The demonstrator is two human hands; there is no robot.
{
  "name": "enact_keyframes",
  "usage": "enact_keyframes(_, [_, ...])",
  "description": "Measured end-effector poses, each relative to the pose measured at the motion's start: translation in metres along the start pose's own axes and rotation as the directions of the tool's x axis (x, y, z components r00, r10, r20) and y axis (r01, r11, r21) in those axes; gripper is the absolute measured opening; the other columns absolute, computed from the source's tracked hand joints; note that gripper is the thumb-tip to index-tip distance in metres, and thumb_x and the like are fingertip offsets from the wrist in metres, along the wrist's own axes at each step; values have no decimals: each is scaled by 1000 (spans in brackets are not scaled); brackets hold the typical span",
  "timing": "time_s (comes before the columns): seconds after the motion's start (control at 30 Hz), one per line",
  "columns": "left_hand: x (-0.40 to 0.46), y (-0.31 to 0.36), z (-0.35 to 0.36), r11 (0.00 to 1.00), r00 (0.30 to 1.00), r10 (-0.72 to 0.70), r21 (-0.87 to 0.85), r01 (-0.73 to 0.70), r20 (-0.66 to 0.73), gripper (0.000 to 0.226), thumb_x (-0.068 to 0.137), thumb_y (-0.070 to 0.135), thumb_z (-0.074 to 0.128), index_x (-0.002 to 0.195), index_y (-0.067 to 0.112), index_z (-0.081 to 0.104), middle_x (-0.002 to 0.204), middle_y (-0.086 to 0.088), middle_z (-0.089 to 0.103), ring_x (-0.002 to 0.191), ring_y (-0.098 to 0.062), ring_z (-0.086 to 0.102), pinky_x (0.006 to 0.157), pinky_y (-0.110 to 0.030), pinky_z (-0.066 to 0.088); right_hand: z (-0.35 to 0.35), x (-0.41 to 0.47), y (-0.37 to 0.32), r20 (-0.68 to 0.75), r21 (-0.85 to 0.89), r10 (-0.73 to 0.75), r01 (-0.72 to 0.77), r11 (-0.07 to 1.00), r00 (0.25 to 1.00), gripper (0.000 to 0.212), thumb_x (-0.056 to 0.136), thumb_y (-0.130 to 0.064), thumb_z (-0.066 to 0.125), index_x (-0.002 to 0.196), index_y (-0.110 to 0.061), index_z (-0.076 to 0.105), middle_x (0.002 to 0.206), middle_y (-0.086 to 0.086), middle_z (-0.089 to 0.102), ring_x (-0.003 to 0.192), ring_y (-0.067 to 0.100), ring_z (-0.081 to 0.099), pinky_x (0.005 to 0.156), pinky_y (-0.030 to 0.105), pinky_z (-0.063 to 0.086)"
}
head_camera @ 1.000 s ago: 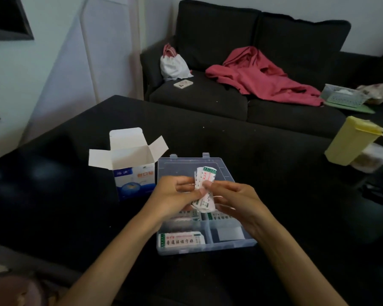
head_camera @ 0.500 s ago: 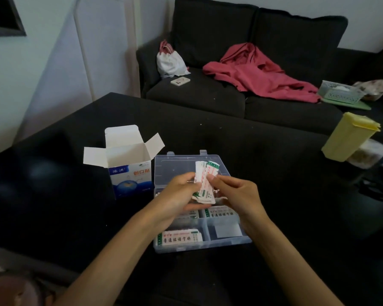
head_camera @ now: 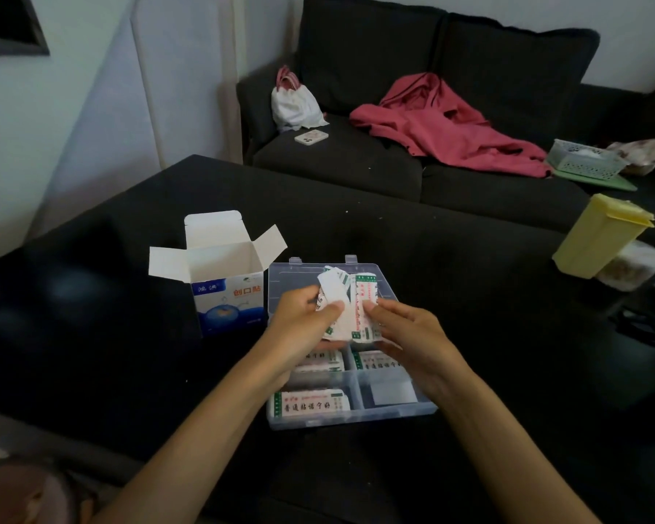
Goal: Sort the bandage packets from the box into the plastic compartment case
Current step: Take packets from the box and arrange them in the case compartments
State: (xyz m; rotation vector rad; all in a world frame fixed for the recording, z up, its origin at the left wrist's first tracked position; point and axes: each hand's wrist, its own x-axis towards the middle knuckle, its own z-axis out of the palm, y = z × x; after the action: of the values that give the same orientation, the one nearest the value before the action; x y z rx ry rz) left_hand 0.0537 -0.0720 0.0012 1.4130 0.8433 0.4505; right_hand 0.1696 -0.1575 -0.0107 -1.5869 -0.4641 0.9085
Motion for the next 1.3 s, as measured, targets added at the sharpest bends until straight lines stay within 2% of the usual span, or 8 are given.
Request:
enact_keyframes(0.13, [1,1,-8,1000,1000,10,-15,-11,-27,30,94,12,53,123,18,55,107,-3,70,95,-16,68,80,-36,58,-16,1,-12,63,8,32,-33,999,998,20,88,-18,60,106,-12,63,97,8,69,86,16,68,67,25,54])
enact_keyframes(0.23, [1,-1,-12,998,998,50,26,-49,-49,29,95,12,52,122,19,54,103,4,70,95,-14,67,85,-41,56,-41,-1,-27,90,-267,-115,135,954,989,23,90,-17,56,112,-21,61,99,-1,67,91,11,65,74,23,51])
enact_keyframes(0.37, [2,-3,-15,1000,1000,22,-3,-22,-22,30,95,12,52,124,17,54,101,3,70,90,-12,68,71,-30,59,-57,0,-34,336,-703,-124,336,627,934,23,93,-15,50,110,-28,60,98,-16,60,91,-4,58,71,15,49])
enact_keyframes(0.53, [3,-3,-14,1000,1000,-5,-10,5,-5,34,95,12,53,128,16,52,106,1,70,94,-13,67,72,-30,59,-50,11,-25,423,-814,-61,408,412,904,27,93,-14,53,117,-23,59,113,-8,57,104,2,53,84,20,47])
enact_keyframes(0.73, [4,-1,-12,1000,1000,-10,-23,10,2,34,94,11,53,128,17,51,100,4,70,89,-10,67,67,-26,59,-46,18,-20,466,-813,4,427,396,885,16,89,-12,60,92,-28,60,105,-9,60,97,2,56,85,22,50])
enact_keyframes(1.17, [4,-1,-13,998,998,-54,-13,54,36,36,92,11,57,128,15,54,109,-5,69,92,-14,68,71,-31,59,-43,20,-8,409,-853,-159,439,282,898,14,79,-27,72,93,-26,70,89,-17,53,81,3,49,67,14,37])
enact_keyframes(1.23, [3,-3,-13,1000,999,-19,18,19,39,32,90,11,60,122,15,57,96,1,71,82,-8,69,65,-24,59,-39,18,-10,335,-823,-281,425,378,899,19,80,-30,70,97,-25,67,82,-14,53,73,3,51,61,14,38])
enact_keyframes(1.3, [2,-4,-11,999,999,7,47,-9,38,34,88,13,62,122,16,57,89,6,70,71,-2,68,56,-17,55,-31,12,-16,160,-663,-375,381,644,913,14,81,-35,67,92,-25,66,78,-8,61,69,5,57,58,14,42])
